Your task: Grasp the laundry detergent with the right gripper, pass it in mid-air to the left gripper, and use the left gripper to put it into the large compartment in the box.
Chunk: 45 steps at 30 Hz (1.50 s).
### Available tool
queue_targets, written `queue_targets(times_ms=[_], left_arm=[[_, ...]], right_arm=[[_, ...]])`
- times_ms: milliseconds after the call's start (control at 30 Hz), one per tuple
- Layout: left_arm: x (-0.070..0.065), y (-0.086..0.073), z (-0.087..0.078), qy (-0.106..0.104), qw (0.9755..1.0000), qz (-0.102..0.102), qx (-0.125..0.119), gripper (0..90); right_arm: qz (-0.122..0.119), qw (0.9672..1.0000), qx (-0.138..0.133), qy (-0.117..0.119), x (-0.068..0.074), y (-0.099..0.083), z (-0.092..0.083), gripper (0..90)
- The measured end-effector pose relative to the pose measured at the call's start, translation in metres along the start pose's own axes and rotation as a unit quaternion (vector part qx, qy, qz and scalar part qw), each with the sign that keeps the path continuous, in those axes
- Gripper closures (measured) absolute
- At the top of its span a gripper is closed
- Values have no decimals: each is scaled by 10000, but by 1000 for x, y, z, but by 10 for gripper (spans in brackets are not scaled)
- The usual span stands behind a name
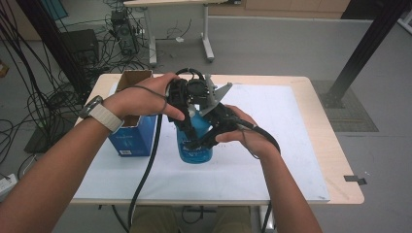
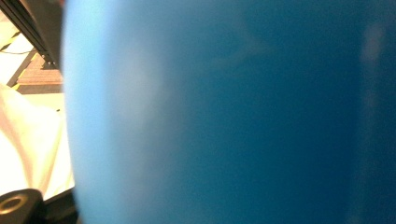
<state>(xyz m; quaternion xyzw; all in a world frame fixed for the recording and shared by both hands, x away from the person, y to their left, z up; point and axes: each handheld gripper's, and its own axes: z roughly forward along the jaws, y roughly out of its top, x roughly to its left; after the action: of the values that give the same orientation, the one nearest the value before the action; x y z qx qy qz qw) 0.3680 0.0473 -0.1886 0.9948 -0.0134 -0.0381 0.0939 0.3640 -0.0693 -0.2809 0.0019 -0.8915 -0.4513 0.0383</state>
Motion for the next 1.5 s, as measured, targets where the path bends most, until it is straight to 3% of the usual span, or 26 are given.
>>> queue_targets(times_ms=[233, 267, 300, 367, 500, 633, 800, 933, 1100, 1233, 1400, 1500], left_arm=[[-2, 1, -4, 52, 10000, -10, -62, 377], [-2, 1, -4, 69, 10000, 8, -35, 377], [-2, 1, -3, 89, 10000, 1, -11, 377], [-2, 0, -3, 122, 9999, -11, 14, 377], [-2, -2, -4, 173, 9998, -80, 6, 377], [-2, -2, -6, 178, 9997, -127, 53, 376], [-4, -3, -9, 282, 9993, -235, 67, 376], [-5, -2, -13, 394, 9987, -294, 116, 375], [-3, -1, -16, 573, 9965, -566, 220, 375], [0, -3, -18, 701, 9937, -829, 268, 375], [4, -8, -19, 718, 9899, -1176, 342, 375], [7, -10, -21, 727, 9860, -1457, 369, 375]], right_arm=[[-91, 9999, -81, -30, 0, 1, -2, 430], [-71, 10000, -40, -25, 0, 1, -3, 412], [-104, 9999, -65, -91, 0, 0, -3, 335], [69, 9996, -10, -269, 0, -4, -8, 237], [206, 9992, 56, -343, 2, -17, -23, 187], [471, 9969, 407, -482, 2, -28, -37, 151], [760, 9898, 947, -750, 2, -38, -51, 97], [952, 9871, 975, -839, 2, -42, -63, 92], [1044, 9826, 1147, -1018, 4, -45, -76, 78], [1151, 9772, 1332, -1189, 4, -45, -84, 62], [1316, 9690, 1583, -1364, 3, -47, -94, 58], [1365, 9624, 1817, -1490, 3, -49, -98, 59]])
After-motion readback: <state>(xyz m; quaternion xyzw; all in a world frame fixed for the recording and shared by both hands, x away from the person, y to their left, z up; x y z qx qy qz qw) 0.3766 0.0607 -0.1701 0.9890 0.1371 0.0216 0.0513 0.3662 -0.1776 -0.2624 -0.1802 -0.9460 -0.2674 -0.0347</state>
